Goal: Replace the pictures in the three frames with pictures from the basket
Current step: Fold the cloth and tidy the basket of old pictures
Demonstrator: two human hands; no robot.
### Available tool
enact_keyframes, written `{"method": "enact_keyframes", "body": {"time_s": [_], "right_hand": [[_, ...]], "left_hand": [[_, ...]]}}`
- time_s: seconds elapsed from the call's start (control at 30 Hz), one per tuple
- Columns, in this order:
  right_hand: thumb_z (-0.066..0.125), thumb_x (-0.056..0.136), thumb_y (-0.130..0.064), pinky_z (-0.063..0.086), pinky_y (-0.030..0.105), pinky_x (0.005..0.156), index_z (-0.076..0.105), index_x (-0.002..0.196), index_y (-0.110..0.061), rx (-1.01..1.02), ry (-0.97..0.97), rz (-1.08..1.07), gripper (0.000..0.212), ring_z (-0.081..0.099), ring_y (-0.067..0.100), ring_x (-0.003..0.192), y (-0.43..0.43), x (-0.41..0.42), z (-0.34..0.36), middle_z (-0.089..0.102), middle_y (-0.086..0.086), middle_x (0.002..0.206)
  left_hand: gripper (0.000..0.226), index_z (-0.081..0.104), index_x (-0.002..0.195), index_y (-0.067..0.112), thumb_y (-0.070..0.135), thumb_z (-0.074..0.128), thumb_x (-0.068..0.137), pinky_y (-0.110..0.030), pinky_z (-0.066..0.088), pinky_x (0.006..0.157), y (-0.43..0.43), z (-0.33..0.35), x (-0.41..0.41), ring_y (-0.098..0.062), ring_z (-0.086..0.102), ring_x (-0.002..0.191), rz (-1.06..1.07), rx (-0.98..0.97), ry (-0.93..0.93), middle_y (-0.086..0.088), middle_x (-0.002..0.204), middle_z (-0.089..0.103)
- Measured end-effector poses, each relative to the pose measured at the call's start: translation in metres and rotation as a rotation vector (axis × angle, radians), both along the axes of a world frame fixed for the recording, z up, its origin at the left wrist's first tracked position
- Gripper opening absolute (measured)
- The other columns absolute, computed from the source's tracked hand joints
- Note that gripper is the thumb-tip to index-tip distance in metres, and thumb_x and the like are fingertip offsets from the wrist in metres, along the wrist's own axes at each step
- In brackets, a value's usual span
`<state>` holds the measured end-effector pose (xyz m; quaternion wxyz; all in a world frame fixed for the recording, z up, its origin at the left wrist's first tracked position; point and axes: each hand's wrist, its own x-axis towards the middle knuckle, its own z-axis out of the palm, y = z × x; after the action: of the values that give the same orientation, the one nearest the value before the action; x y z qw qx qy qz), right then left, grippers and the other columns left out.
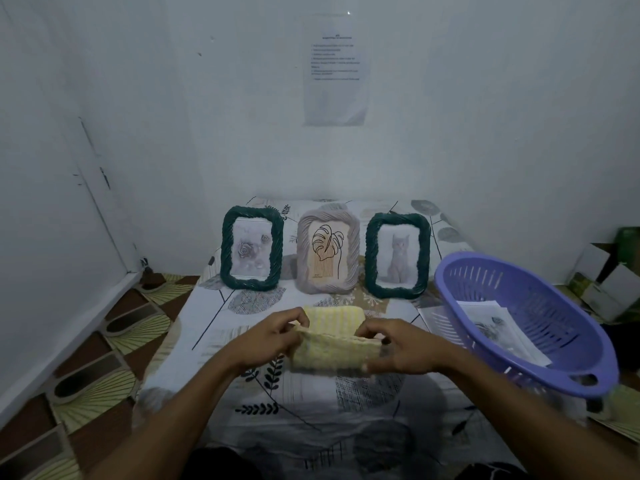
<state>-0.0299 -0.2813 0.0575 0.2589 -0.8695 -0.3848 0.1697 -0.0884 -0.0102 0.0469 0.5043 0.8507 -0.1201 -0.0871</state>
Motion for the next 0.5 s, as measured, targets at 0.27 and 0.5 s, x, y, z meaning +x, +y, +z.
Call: {"method": "enact_keyframes", "body": {"time_s": [0.27,0.5], "right_hand": [[0.06,0.092,-0.029,0.047,0.028,0.075,0.067,0.095,-0.014,0.106,-0.09,-0.14,0.016,0.059,0.003,0.081,0.002,0.002,-0.032,0.064,-0.009,0.09],[0.061,0.089,-0.026,0.035,0.03,0.057,0.059,0.076,-0.006,0.125,-0.175,-0.417,0.023,0.054,0.019,0.065,0.02,0.016,-0.044,0.056,0.004,0.068]], "left_hand": [[0.016,0.037,0.102,0.008,0.024,0.037,0.103,-0.021,0.039,0.058,-0.006,-0.017,0.004,-0.009,0.045,0.061,0.044,-0.19,-0.041,0.009,0.064,0.047],[0.005,0.042,0.101,0.028,0.031,0.039,0.101,-0.029,0.034,0.049,-0.015,-0.037,0.034,-0.01,0.045,0.047,0.301,0.071,-0.289,0.005,0.056,0.049]]}}
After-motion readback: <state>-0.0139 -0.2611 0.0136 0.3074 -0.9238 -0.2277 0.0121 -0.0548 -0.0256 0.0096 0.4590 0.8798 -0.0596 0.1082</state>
